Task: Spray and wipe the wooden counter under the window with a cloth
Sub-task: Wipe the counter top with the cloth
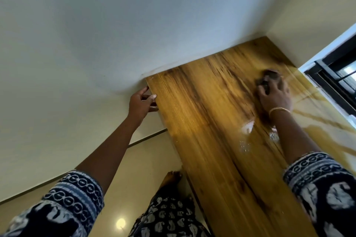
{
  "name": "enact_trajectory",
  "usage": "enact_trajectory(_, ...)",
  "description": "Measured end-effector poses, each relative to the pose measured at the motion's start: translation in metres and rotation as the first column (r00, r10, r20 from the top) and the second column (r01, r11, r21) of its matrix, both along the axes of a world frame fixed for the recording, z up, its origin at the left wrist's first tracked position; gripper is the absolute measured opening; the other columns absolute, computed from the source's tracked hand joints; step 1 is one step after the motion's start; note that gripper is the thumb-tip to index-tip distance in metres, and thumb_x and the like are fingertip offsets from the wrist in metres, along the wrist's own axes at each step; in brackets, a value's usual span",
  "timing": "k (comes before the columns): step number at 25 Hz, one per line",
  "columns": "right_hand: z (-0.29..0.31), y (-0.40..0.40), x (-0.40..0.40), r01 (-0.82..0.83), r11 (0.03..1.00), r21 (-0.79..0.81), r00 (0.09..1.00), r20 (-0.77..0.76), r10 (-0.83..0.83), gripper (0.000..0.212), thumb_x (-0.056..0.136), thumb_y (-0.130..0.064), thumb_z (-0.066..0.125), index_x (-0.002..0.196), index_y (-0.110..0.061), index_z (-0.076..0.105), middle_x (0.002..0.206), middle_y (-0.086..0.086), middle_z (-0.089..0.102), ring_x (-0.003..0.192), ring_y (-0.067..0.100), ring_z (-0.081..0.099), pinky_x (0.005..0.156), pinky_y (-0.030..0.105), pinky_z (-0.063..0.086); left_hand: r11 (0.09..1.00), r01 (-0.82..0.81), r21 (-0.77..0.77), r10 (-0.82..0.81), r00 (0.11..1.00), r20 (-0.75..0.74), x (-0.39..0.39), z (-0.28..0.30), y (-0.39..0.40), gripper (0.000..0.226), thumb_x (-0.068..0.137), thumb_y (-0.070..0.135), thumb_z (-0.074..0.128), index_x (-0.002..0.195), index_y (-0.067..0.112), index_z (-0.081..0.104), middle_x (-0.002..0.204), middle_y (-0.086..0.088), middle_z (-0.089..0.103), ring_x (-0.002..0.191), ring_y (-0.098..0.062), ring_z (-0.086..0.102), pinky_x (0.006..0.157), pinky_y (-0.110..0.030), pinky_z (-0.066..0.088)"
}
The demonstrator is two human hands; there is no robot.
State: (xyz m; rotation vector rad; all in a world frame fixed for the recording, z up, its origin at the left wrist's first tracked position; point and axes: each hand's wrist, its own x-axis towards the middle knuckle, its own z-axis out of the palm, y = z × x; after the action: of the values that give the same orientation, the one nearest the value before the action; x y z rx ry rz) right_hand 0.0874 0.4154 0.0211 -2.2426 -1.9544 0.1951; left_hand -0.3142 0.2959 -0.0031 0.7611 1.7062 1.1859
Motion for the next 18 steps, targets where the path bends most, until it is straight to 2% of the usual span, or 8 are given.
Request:
enact_trajectory(2,-0.003,0.001,-0.013,0.16,0.987,-0.02,0.987,0.02,-0.16,0.059,0.092,-0.059,0.031,0.145,-0.033,0.035,0.158,0.01,0.022,0.141,0.038,0.026,0.111,0.053,0.032,0.998,0.059,-0.012,-0.06,0.996,-0.07,-0.005,-0.001,0.001,0.058,0.091,0.008,0.062,0.145,0.009,0.04,0.103,-0.021,0.065,0.075,-0.023,0.068,0.056,-0.027,0.059)
enact_trajectory(5,-0.005,-0.042,-0.091,-0.243,0.97,0.014,0.965,0.107,0.241,0.056,0.092,-0.06,0.023,0.141,-0.036,0.034,0.153,0.01,0.029,0.135,0.036,0.037,0.096,0.054,0.047,0.994,0.104,-0.044,-0.112,0.961,-0.252,-0.009,-0.001,0.0,0.056,0.091,0.019,0.064,0.142,0.01,0.044,0.103,-0.017,0.066,0.079,-0.022,0.065,0.057,-0.027,0.057)
enact_trajectory(7,-0.014,-0.091,-0.142,-0.587,0.809,-0.01,0.805,0.099,0.585,0.056,0.091,-0.061,0.026,0.142,-0.039,0.034,0.156,0.007,0.028,0.14,0.034,0.032,0.101,0.053,0.044,0.991,0.12,-0.06,-0.134,0.866,-0.482,-0.004,0.001,-0.003,0.05,0.092,0.027,0.062,0.137,0.01,0.05,0.101,-0.012,0.064,0.088,-0.024,0.062,0.069,-0.031,0.053)
enact_trajectory(9,-0.021,-0.144,-0.175,-0.844,0.533,-0.057,0.528,0.079,0.846,0.057,0.091,-0.06,0.033,0.143,-0.038,0.038,0.156,0.009,0.03,0.14,0.036,0.033,0.103,0.053,0.042,0.989,0.138,-0.045,-0.124,0.646,-0.753,0.004,0.003,-0.006,0.044,0.093,0.026,0.06,0.132,0.008,0.054,0.113,-0.017,0.059,0.102,-0.032,0.057,0.081,-0.039,0.049)
enact_trajectory(12,-0.021,-0.148,-0.152,-0.968,0.245,-0.051,0.24,0.082,0.967,0.058,0.091,-0.059,0.041,0.146,-0.04,0.034,0.157,0.007,0.03,0.14,0.032,0.034,0.108,0.047,0.034,0.952,0.304,0.036,-0.067,0.323,-0.944,0.025,0.008,0.001,0.039,0.09,0.02,0.06,0.126,0.005,0.056,0.117,-0.022,0.058,0.105,-0.038,0.057,0.082,-0.045,0.049)
enact_trajectory(13,-0.015,-0.129,-0.136,-0.957,0.288,-0.022,0.283,0.123,0.951,0.059,0.091,-0.06,0.041,0.146,-0.043,0.031,0.157,0.005,0.029,0.14,0.03,0.034,0.108,0.045,0.034,0.934,0.355,0.031,-0.082,0.299,-0.951,0.035,0.012,0.007,0.038,0.091,0.02,0.059,0.125,0.004,0.057,0.118,-0.021,0.058,0.105,-0.037,0.057,0.083,-0.045,0.049)
enact_trajectory(15,-0.011,-0.077,-0.082,-0.802,0.597,0.01,0.591,0.153,0.792,0.057,0.09,-0.06,0.04,0.144,-0.045,0.031,0.155,0.005,0.031,0.135,0.028,0.039,0.105,0.044,0.041,0.892,0.451,-0.006,-0.159,0.302,-0.94,0.061,0.016,0.02,0.038,0.093,0.022,0.055,0.128,0.005,0.055,0.125,-0.02,0.057,0.113,-0.034,0.055,0.092,-0.045,0.048)
enact_trajectory(18,-0.008,-0.011,0.035,-0.233,0.973,-0.005,0.97,0.069,0.233,0.056,0.091,-0.061,0.037,0.144,-0.044,0.031,0.154,0.006,0.028,0.133,0.035,0.038,0.103,0.049,0.042,0.834,0.548,-0.056,-0.245,0.278,-0.929,0.097,0.017,0.033,0.042,0.097,0.027,0.044,0.134,0.007,0.05,0.137,-0.017,0.05,0.129,-0.032,0.045,0.108,-0.05,0.036)
